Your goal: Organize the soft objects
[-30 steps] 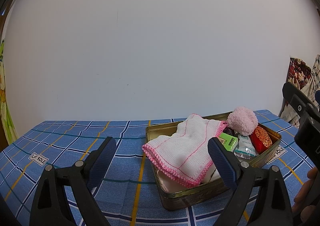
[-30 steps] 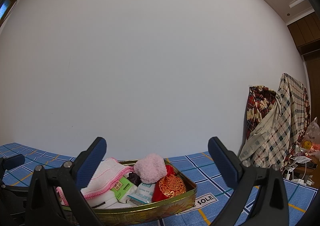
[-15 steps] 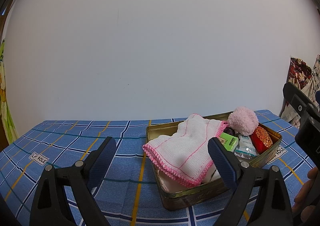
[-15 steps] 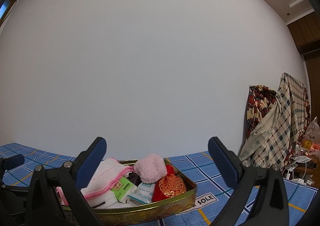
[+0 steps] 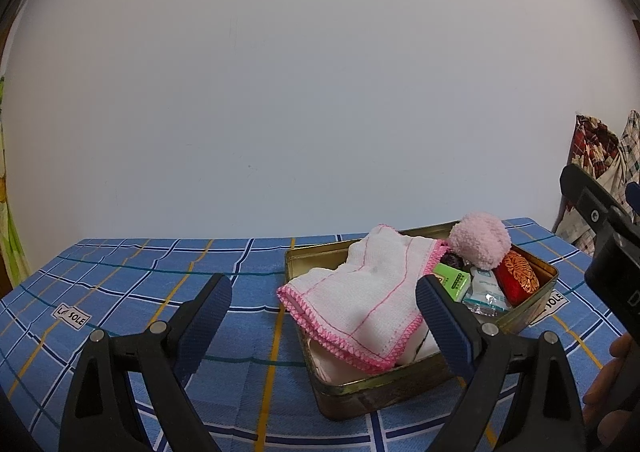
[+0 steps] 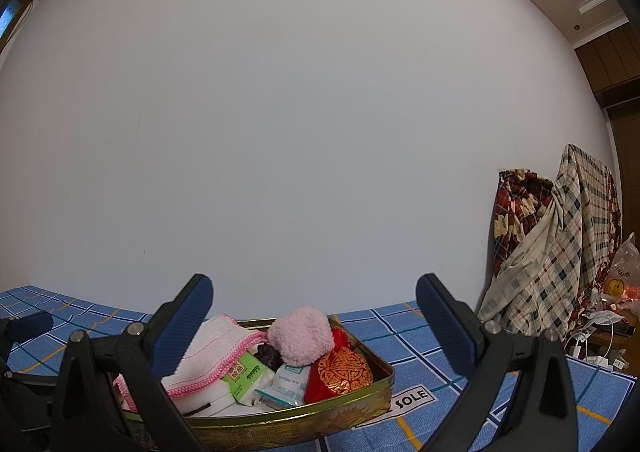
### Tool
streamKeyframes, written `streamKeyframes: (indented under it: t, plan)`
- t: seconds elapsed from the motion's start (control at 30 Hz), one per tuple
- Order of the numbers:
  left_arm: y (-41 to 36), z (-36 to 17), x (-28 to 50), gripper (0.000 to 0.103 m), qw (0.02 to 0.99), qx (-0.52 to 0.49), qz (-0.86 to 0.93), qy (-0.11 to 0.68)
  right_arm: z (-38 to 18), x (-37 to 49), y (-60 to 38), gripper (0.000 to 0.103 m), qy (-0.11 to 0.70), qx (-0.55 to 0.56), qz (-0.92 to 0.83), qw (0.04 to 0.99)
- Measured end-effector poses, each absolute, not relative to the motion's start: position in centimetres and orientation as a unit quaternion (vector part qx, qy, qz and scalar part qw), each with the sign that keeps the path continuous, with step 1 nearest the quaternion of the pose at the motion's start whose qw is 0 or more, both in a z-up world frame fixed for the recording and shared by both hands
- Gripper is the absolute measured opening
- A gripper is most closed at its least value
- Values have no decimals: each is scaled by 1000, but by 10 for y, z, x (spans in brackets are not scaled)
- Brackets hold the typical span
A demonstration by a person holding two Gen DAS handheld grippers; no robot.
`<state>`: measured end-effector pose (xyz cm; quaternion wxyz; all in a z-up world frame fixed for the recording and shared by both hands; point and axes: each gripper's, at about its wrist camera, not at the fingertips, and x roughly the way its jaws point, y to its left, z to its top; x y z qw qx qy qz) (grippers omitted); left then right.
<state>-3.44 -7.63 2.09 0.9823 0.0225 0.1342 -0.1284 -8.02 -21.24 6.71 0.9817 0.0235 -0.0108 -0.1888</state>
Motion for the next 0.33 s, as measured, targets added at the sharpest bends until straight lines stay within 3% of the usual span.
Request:
streamKeyframes:
  t: [0.33]
  plan:
    - [-78,21,-35,95,983,25,-127,133,65,-76,-211,103,-4,27,-191,981]
